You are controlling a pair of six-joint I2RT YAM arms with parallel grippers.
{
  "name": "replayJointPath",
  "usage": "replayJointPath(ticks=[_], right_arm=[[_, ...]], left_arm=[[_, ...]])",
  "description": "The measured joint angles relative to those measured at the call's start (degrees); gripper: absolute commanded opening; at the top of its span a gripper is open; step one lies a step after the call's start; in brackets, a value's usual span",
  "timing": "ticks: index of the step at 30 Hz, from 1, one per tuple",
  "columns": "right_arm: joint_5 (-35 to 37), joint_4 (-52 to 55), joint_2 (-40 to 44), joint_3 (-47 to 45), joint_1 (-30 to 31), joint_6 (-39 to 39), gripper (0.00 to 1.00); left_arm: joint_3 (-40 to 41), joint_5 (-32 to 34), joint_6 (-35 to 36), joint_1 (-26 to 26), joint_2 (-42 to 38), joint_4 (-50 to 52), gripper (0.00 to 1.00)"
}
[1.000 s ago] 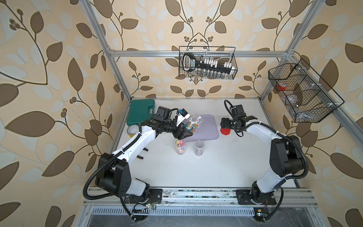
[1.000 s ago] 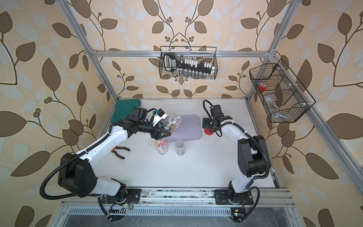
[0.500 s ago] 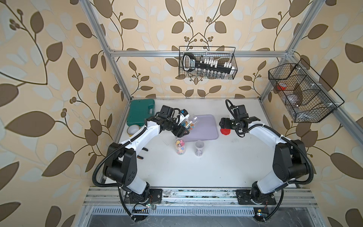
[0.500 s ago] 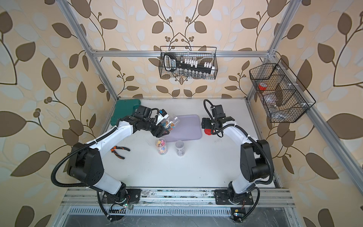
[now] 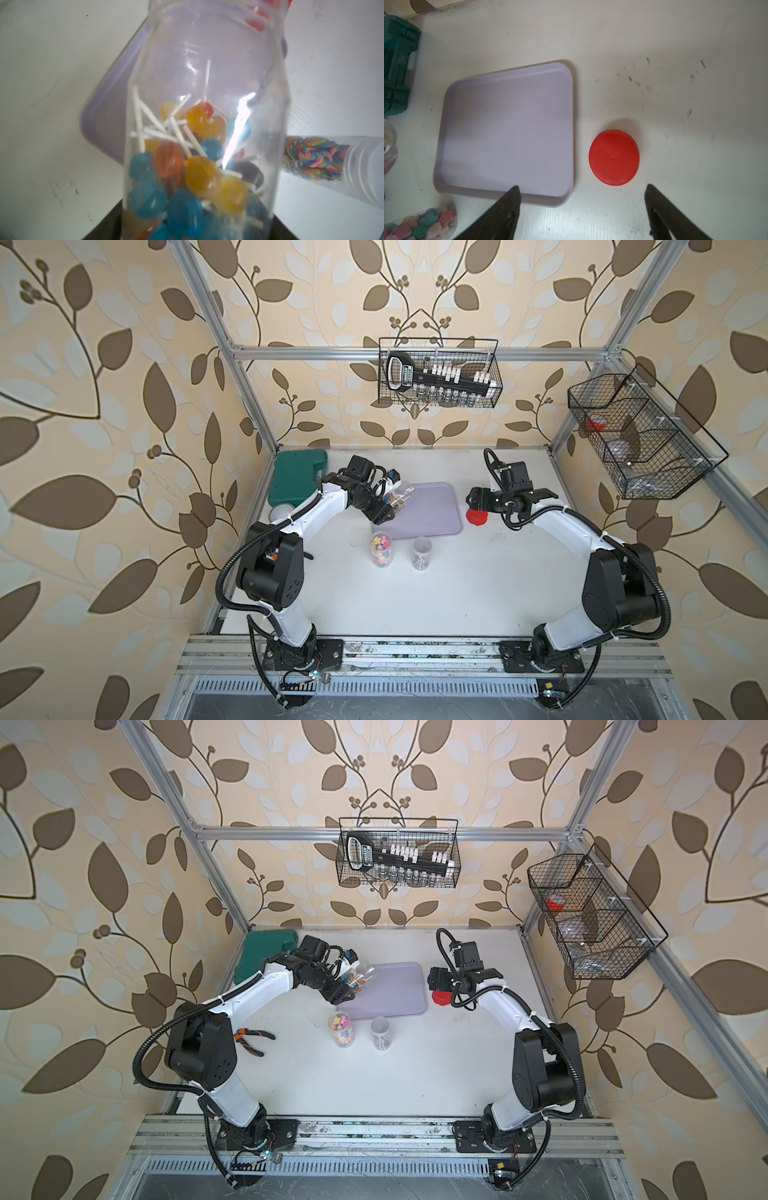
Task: Pour the candies out of the jar
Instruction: 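Pour the candies out of the jar onto the tray.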
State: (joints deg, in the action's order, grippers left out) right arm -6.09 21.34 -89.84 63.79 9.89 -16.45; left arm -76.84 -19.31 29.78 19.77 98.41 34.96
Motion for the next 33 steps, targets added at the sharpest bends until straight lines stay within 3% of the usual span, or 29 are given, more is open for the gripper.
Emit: replayJointPath(ticks=[17, 33], right_arm=[[-2.6, -0.8, 0.0, -0.7, -0.7, 0.0, 0.89], [-3.6, -1.4, 0.2, -1.2, -0.9, 0.0, 0.89]], left_arm=[[-9.0, 4.1, 1.0, 0.0, 5.5, 9.3, 0.68], [-12.1, 10.9, -0.1, 2.0, 8.2, 15.0, 0.68]])
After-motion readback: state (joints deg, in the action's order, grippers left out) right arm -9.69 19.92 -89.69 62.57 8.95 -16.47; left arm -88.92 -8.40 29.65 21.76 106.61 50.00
